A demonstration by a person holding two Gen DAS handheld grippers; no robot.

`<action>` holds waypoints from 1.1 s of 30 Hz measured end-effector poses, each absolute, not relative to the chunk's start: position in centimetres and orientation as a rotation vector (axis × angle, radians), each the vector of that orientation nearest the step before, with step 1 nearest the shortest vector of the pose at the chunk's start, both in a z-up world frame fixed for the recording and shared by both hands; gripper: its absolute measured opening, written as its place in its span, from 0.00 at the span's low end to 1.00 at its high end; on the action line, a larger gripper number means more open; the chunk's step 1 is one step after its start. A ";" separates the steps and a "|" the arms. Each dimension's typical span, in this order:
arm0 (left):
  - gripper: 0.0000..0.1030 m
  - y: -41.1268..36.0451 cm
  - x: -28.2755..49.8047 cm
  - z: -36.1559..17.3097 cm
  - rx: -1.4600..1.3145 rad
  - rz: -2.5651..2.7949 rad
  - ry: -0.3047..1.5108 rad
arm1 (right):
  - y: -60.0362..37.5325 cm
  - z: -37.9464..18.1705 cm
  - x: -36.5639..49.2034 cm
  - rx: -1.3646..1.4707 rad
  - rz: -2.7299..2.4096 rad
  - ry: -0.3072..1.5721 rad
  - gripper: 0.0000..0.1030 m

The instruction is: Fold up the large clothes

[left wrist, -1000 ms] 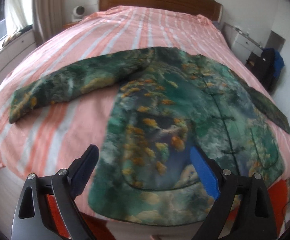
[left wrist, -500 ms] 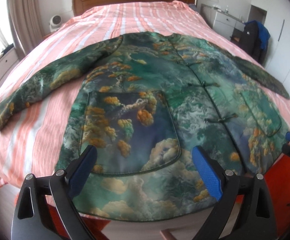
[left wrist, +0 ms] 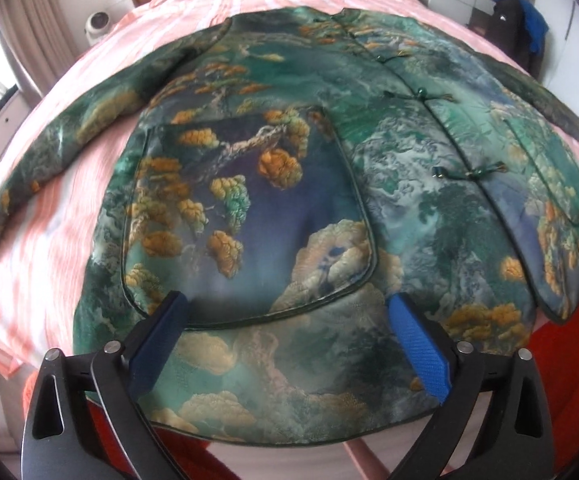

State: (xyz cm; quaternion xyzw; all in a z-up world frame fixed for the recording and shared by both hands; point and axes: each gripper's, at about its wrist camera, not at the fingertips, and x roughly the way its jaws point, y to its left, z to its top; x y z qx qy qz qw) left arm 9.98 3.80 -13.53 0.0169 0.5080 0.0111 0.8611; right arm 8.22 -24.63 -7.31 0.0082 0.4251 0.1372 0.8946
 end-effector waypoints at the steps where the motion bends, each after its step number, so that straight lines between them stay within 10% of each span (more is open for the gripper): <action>1: 0.99 3.9 10.1 -13.6 0.034 0.023 1.073 | -24.8 -7.3 8.2 0.024 0.283 0.880 0.76; 33: 1.00 2.9 11.6 -14.4 0.150 0.031 1.161 | -25.8 -6.9 7.8 0.087 0.279 0.848 0.87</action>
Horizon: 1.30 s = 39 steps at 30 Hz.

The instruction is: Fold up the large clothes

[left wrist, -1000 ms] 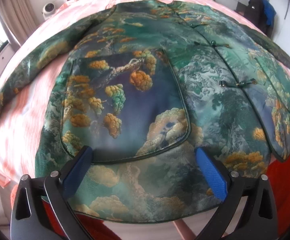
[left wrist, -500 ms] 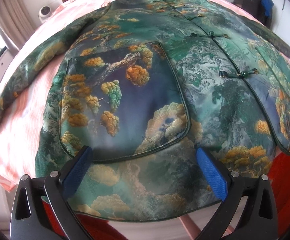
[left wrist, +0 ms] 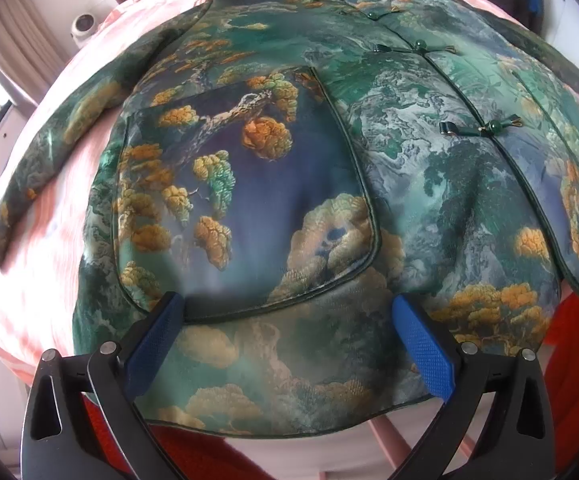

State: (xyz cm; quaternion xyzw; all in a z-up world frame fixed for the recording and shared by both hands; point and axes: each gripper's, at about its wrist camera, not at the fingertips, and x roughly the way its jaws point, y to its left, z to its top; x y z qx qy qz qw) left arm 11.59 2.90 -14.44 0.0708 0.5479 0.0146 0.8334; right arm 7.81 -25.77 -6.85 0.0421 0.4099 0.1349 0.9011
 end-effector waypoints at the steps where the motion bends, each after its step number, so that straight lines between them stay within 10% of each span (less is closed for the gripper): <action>1: 1.00 2.9 11.4 -14.4 0.149 0.029 1.160 | -25.7 -6.8 7.9 0.087 0.276 0.849 0.87; 13: 1.00 3.3 10.0 -12.8 0.137 0.023 1.110 | -23.9 -6.9 7.6 0.047 0.299 0.866 0.87; 25: 1.00 11.5 6.7 1.7 -0.101 0.031 0.736 | -32.7 -4.2 13.6 0.151 0.141 0.828 0.87; 39: 1.00 10.6 7.9 1.7 -0.102 0.078 0.713 | -36.8 -6.4 15.9 0.337 0.044 0.806 0.87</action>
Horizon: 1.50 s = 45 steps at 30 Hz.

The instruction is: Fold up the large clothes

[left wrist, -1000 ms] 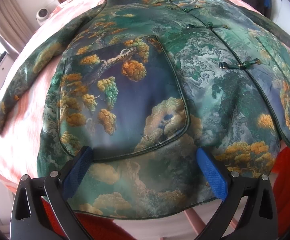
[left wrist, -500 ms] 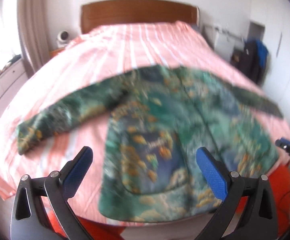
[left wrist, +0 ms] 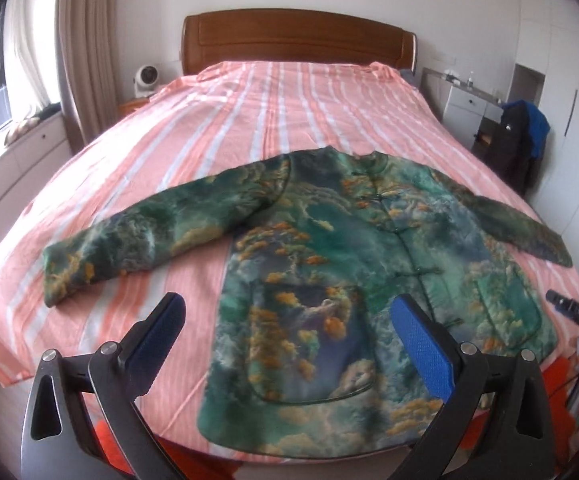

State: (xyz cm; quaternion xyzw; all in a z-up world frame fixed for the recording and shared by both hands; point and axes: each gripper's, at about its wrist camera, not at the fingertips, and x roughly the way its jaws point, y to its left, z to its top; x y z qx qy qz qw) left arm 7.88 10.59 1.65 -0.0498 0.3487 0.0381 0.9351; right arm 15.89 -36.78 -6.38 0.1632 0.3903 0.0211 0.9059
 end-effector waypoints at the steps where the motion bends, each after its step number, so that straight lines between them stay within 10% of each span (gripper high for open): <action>1: 1.00 10.1 8.2 1.6 -0.099 0.076 0.715 | -36.8 -6.7 15.7 0.346 0.044 0.811 0.87; 45: 1.00 8.9 9.0 -0.3 -0.148 0.086 0.795 | -36.6 -6.5 13.5 0.360 0.068 0.800 0.87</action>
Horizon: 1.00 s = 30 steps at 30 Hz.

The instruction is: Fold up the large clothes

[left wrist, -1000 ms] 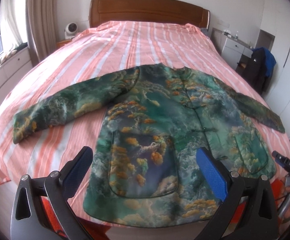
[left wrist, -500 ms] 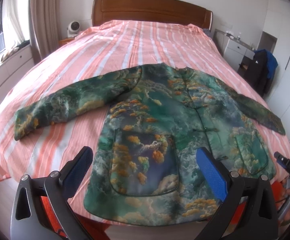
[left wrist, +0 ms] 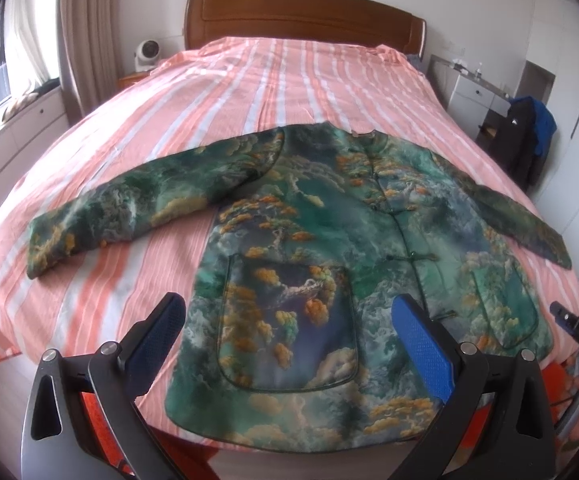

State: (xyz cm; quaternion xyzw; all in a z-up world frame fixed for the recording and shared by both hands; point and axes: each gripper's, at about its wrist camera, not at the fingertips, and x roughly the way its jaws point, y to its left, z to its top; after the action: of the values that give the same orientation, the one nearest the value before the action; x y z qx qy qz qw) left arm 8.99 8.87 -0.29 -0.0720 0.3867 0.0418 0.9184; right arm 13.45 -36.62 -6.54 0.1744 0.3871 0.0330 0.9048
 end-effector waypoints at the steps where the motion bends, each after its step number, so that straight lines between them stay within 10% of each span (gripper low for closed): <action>1: 1.00 8.9 9.0 -0.4 -0.148 0.086 0.799 | -36.6 -6.5 13.5 0.359 0.068 0.801 0.87; 30: 1.00 9.0 9.3 -1.4 -0.153 0.092 0.811 | -36.4 -6.9 13.7 0.360 0.069 0.813 0.87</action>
State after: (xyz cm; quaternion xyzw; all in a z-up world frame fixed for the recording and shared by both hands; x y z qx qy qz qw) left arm 9.31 9.01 -1.35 -0.0743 0.3938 0.0447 0.9151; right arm 13.70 -36.41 -6.86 0.1741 0.3932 0.0332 0.9022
